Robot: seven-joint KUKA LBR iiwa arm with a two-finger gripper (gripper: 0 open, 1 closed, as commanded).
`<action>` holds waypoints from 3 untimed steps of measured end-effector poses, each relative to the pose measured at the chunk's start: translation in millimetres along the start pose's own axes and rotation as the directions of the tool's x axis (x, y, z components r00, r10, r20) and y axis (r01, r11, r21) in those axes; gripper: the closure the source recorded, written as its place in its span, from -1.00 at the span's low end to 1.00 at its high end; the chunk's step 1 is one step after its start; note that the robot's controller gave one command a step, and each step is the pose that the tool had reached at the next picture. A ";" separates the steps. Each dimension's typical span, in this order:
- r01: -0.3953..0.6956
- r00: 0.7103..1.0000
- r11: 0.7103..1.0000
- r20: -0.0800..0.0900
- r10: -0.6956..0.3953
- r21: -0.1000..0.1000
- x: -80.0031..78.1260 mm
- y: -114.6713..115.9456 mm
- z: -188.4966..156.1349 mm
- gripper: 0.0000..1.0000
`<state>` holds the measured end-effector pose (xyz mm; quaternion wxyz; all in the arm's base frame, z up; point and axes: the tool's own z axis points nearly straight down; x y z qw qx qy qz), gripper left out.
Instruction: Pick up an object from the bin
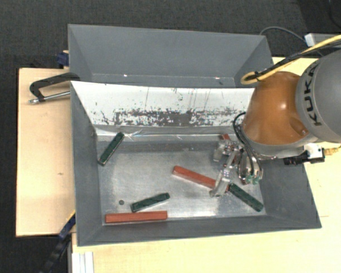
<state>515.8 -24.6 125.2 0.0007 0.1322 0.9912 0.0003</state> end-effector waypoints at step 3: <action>-0.039 0.999 0.999 0.002 0.039 0.000 -23.6 -18.3 50.8 1.00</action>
Offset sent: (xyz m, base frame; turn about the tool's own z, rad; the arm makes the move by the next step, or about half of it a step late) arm 0.0171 -0.0240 -0.0514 0.0390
